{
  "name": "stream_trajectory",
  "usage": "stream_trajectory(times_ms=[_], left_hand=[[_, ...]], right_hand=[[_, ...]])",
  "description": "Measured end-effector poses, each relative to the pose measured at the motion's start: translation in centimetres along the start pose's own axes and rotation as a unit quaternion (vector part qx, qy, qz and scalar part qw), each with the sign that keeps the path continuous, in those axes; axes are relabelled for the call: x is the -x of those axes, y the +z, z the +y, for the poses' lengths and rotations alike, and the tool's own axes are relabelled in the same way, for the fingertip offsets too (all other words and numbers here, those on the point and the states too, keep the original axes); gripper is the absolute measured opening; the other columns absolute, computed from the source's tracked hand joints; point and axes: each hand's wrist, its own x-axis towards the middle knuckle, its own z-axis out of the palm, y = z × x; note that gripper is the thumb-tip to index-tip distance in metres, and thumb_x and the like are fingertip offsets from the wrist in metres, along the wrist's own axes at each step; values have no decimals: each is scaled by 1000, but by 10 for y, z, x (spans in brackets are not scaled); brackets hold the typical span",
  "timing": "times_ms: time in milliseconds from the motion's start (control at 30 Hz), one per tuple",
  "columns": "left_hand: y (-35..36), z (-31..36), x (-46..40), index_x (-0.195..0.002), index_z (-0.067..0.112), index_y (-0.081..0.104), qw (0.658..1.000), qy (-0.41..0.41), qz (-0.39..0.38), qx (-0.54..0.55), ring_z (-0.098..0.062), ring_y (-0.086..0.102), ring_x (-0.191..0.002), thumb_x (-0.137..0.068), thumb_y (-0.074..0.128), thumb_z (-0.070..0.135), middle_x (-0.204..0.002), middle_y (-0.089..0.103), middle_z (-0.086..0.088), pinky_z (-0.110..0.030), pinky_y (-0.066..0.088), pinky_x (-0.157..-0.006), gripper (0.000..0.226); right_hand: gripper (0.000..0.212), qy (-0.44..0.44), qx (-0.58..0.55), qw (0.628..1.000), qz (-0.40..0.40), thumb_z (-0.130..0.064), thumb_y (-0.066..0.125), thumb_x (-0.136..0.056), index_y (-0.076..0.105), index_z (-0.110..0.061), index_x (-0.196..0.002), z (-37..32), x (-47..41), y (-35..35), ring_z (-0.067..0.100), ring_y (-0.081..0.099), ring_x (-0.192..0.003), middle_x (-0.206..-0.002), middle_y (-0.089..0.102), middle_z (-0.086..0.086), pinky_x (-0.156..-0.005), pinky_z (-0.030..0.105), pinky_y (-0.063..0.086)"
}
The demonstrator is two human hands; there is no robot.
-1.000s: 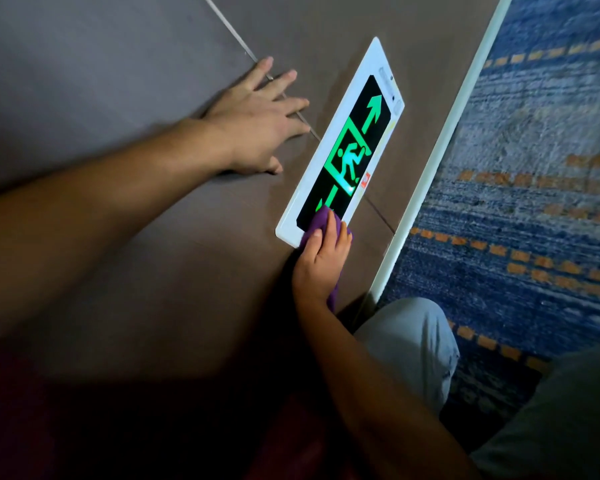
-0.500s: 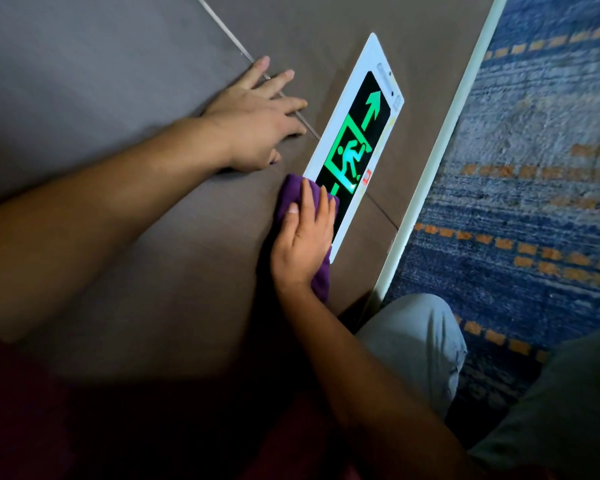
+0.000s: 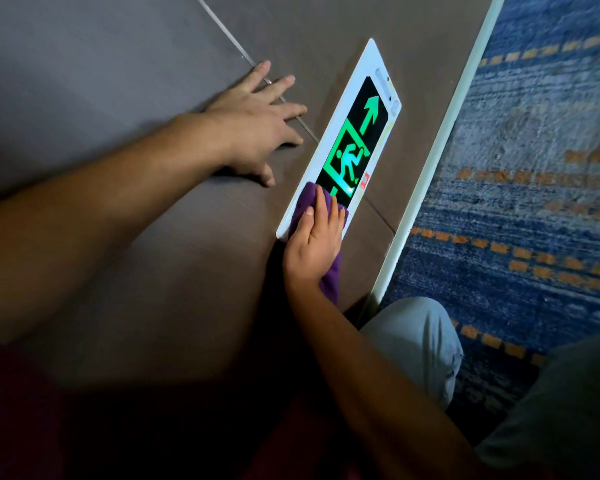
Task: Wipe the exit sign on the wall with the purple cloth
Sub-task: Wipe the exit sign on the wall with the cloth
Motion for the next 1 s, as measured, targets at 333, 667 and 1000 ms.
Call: stream_trajectory(times_ms=[333,667,1000], left_hand=[[-3,3,2,-154,43,36,1000,-1,-14,-6,-34,-7,-158,-70,63,82,-172,11,-2,-62,-6,-123,97],[-8,11,-2,-152,43,40,1000,-7,-26,-8,-32,-5,-158,-69,67,80,-171,12,0,-66,-4,-121,95],[2,13,-14,-155,40,34,997,-44,47,37,-35,-2,-158,-67,74,74,-170,16,-5,-58,-4,-125,102]], right_hand=[[49,-28,62,998,-6,-33,38,-104,48,-27,-152,30,-6,-5,28,25,-157,-164,40,6,-124,52,25],[45,32,28,999,0,-20,46,-107,47,-19,-153,18,-7,-7,27,23,-158,-164,39,7,-128,43,20],[45,15,15,999,-31,-21,47,-107,47,-20,-153,1,-10,-8,24,20,-159,-166,36,7,-127,36,14]])
